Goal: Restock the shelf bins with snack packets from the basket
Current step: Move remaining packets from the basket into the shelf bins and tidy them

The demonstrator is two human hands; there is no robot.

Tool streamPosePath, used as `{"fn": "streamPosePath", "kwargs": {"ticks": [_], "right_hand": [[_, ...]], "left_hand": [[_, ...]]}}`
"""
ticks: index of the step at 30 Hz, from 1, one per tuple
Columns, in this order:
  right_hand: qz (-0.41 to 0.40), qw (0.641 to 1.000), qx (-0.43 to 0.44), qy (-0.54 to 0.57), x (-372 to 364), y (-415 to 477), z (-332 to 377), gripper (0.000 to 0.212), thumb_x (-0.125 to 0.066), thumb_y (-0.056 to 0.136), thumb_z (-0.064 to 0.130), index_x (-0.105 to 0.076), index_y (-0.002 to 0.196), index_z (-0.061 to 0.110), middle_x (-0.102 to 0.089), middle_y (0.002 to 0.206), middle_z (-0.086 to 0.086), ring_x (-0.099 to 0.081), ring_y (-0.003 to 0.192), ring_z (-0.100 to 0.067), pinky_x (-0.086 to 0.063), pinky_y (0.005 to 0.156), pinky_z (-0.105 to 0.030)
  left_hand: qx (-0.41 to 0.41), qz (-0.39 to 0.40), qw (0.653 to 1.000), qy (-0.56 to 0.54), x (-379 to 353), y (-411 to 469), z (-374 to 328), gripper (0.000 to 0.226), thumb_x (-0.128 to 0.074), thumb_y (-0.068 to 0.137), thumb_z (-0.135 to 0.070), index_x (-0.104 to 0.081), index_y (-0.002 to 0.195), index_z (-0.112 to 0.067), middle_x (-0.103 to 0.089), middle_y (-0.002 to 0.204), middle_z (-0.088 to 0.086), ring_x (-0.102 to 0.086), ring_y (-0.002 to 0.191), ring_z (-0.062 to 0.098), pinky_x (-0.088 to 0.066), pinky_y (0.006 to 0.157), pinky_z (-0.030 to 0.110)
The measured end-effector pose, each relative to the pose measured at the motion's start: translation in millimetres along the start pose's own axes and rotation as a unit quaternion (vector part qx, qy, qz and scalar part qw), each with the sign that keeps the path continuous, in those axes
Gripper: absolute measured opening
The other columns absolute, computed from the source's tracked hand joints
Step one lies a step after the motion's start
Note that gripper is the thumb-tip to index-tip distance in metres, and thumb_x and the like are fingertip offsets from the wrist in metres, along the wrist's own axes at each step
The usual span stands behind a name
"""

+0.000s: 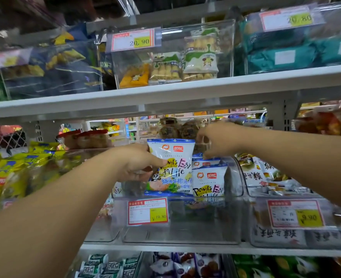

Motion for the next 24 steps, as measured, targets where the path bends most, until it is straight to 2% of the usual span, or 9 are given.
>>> {"fn": "streamPosePath", "kwargs": {"ticks": [2,6,10,13,16,18,20,22,24], "right_hand": [[-0.014,0.999,0.010,0.031,9,-6,2,0.042,-0.074,0.082,0.036,-0.059,0.118,0.022,-0.062,0.105,0.005,-0.059,0.092,-0.016,-0.052,0.080,-0.032],[0.060,0.998,0.012,0.008,-14,-11,6,0.036,-0.078,0.079,0.037,-0.055,0.102,0.022,-0.054,0.087,0.009,-0.056,0.087,-0.016,-0.052,0.081,-0.033],[-0.013,0.997,-0.007,-0.073,-16,0,-2,0.033,-0.076,0.080,0.028,-0.056,0.106,0.023,-0.061,0.094,0.004,-0.058,0.087,-0.019,-0.053,0.075,-0.035],[-0.022,0.998,-0.014,-0.049,-21,9,-8,0.025,-0.069,0.080,0.009,-0.057,0.100,0.019,-0.062,0.094,-0.001,-0.059,0.085,-0.021,-0.053,0.069,-0.032],[0.015,0.999,-0.013,0.040,-25,15,-7,0.034,-0.068,0.081,0.001,-0.053,0.107,0.018,-0.055,0.087,0.002,-0.056,0.079,-0.018,-0.043,0.057,-0.025],[0.062,0.994,-0.010,0.090,-26,14,-2,0.050,-0.067,0.083,0.003,-0.050,0.126,0.021,-0.054,0.097,0.005,-0.056,0.085,-0.015,-0.043,0.061,-0.023],[0.130,0.988,0.009,0.085,-31,8,7,0.060,-0.067,0.085,0.008,-0.043,0.139,0.023,-0.052,0.116,0.005,-0.053,0.099,-0.016,-0.044,0.073,-0.025],[0.185,0.979,0.021,0.078,-35,-1,15,0.069,-0.070,0.085,0.019,-0.037,0.146,0.024,-0.047,0.128,0.003,-0.048,0.106,-0.016,-0.042,0.084,-0.029],[0.198,0.978,0.027,0.055,-37,-7,20,0.080,-0.075,0.082,0.032,-0.033,0.149,0.025,-0.043,0.140,0.002,-0.046,0.115,-0.017,-0.040,0.092,-0.030]], "left_hand": [[0.010,0.017,1.000,-0.017,-11,3,0,0.021,-0.074,0.085,-0.014,-0.065,0.104,-0.014,-0.072,0.093,0.001,-0.062,0.087,0.015,-0.052,0.079,0.031],[0.007,0.015,1.000,-0.009,-24,9,2,0.020,-0.072,0.086,-0.010,-0.065,0.105,-0.013,-0.073,0.101,0.005,-0.067,0.097,0.018,-0.057,0.080,0.034],[0.011,-0.021,1.000,-0.006,-26,20,4,0.027,-0.074,0.085,-0.013,-0.064,0.109,-0.006,-0.072,0.109,0.013,-0.068,0.104,0.023,-0.060,0.073,0.034],[0.034,0.005,0.999,-0.003,-39,24,8,0.025,-0.072,0.087,-0.013,-0.064,0.108,-0.002,-0.070,0.112,0.015,-0.066,0.095,0.020,-0.060,0.074,0.035],[0.070,0.062,0.996,-0.010,-57,23,18,0.020,-0.067,0.091,-0.010,-0.062,0.108,-0.001,-0.067,0.105,0.014,-0.065,0.078,0.015,-0.060,0.079,0.038],[0.089,0.086,0.992,-0.023,-66,23,23,0.021,-0.063,0.093,-0.007,-0.059,0.113,-0.002,-0.065,0.113,0.013,-0.065,0.086,0.016,-0.058,0.079,0.037],[0.093,0.102,0.990,-0.024,-74,24,25,0.017,-0.061,0.094,-0.006,-0.058,0.111,-0.004,-0.065,0.114,0.012,-0.064,0.090,0.016,-0.056,0.083,0.037],[0.090,0.108,0.990,-0.019,-81,24,23,0.010,-0.058,0.095,-0.006,-0.057,0.105,-0.004,-0.065,0.112,0.012,-0.065,0.091,0.017,-0.055,0.086,0.036],[0.087,0.114,0.990,-0.016,-90,24,21,0.003,-0.056,0.097,-0.006,-0.054,0.098,-0.003,-0.062,0.108,0.014,-0.065,0.090,0.019,-0.054,0.086,0.036]]}}
Point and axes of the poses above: each hand's wrist, its own y-axis towards the middle knuckle, its own x-axis out of the back of the hand, z = x × y, the point moved 10 cm from there along y, towards the middle knuckle
